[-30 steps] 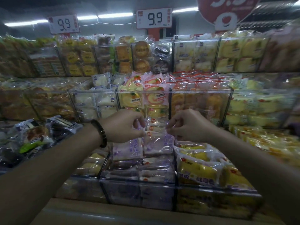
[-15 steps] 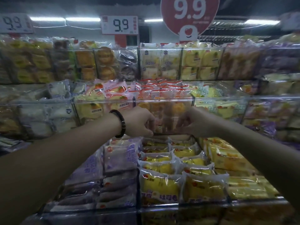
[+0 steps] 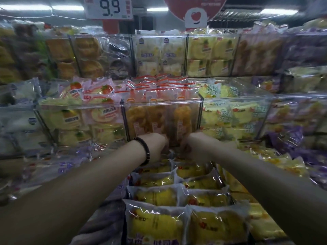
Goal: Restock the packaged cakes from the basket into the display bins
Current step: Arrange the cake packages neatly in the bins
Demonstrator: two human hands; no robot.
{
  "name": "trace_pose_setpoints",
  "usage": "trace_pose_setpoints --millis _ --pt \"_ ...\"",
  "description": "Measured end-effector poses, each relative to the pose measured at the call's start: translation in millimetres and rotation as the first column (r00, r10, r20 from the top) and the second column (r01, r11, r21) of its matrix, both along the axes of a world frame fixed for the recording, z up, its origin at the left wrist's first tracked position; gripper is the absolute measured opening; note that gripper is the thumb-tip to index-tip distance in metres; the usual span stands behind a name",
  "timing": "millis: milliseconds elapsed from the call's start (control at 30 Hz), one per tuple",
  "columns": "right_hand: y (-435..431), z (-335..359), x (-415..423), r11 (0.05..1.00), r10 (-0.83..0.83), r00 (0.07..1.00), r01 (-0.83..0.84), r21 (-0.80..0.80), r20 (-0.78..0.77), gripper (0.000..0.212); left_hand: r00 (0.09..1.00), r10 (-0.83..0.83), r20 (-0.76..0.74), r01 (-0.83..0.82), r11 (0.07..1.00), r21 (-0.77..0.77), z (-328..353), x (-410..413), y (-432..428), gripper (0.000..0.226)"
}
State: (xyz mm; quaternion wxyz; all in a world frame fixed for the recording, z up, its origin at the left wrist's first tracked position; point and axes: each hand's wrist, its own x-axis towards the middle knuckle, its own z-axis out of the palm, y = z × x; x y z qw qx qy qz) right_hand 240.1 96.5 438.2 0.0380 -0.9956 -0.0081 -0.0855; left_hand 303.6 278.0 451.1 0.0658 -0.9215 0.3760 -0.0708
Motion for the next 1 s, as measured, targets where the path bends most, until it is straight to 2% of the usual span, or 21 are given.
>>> trace_pose_setpoints --millis 167,267,400,633,800,900,1000 --pt "-1 -4 3 0.999 0.043 0.997 -0.042 0.011 -0.068 0.025 1.000 0.009 -0.002 -0.008 0.998 0.062 1 4 -4 0.038" --pt "0 -2 3 0.999 0.039 0.996 -0.041 -0.013 -0.079 0.028 0.995 0.096 -0.021 -0.091 0.983 0.157 6 4 -19 0.036" --pt "8 -3 14 0.994 -0.096 0.992 0.091 -0.064 -0.085 0.024 0.975 0.224 -0.004 -0.213 0.934 0.288 2 10 -37 0.043" --pt "14 0 23 0.973 -0.232 0.971 0.230 -0.031 -0.057 0.034 0.958 0.284 -0.038 -0.264 0.926 0.271 20 -3 -35 0.046" --pt "18 -9 31 0.967 -0.255 0.965 0.253 -0.035 -0.058 0.040 0.972 0.234 0.003 -0.225 0.929 0.294 15 -9 -31 0.045" --pt "14 -9 27 0.976 -0.217 0.973 0.214 -0.051 -0.075 0.039 0.995 0.085 0.045 -0.093 0.972 0.218 12 -22 -25 0.040" --pt "5 -1 6 0.996 -0.085 0.996 0.085 -0.008 0.013 0.022 0.996 0.003 0.093 -0.016 0.990 0.137 14 -24 -14 0.027"
